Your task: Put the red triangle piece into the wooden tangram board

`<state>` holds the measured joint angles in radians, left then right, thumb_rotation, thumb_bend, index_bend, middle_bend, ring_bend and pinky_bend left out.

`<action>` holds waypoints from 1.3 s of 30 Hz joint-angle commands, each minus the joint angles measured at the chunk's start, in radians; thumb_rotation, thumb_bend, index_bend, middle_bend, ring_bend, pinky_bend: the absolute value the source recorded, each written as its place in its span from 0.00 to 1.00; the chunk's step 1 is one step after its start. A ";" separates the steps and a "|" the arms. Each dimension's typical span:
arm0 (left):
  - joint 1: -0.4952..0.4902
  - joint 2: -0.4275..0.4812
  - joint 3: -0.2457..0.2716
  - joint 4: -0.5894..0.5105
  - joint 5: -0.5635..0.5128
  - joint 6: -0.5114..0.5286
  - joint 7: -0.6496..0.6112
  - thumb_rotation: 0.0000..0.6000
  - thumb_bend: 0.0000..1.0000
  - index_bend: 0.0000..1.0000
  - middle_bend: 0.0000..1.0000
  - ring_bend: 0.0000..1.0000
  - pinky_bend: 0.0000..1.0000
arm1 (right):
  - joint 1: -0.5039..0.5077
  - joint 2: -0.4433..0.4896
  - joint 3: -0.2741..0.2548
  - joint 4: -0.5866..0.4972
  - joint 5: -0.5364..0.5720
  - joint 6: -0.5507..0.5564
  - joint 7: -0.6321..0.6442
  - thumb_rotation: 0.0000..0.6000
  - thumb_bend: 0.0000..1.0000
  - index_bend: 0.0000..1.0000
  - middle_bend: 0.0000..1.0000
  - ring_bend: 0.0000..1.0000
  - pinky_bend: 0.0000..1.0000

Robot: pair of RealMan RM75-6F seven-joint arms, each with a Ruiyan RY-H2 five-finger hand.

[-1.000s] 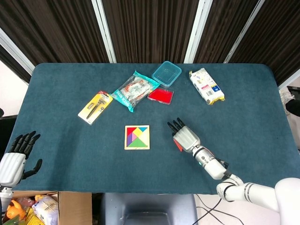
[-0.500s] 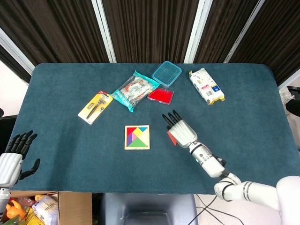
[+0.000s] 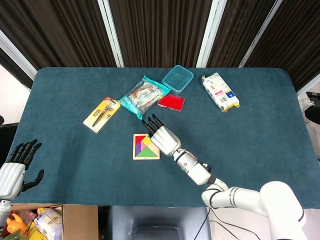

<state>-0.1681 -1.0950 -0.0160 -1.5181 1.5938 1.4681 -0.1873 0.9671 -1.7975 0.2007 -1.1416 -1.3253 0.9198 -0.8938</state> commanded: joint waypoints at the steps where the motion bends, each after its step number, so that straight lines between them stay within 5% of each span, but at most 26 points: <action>1: -0.002 0.002 0.000 0.002 -0.001 -0.003 -0.007 1.00 0.45 0.00 0.00 0.00 0.05 | 0.037 -0.062 -0.008 0.079 -0.012 -0.019 -0.021 1.00 0.46 0.66 0.01 0.00 0.00; 39: -0.011 -0.003 0.007 0.002 0.011 -0.009 0.000 1.00 0.45 0.00 0.00 0.00 0.06 | 0.054 -0.164 -0.043 0.222 -0.010 -0.041 -0.003 1.00 0.46 0.65 0.01 0.00 0.00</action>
<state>-0.1787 -1.0974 -0.0086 -1.5169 1.6044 1.4596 -0.1874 1.0207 -1.9614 0.1575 -0.9195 -1.3361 0.8790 -0.8962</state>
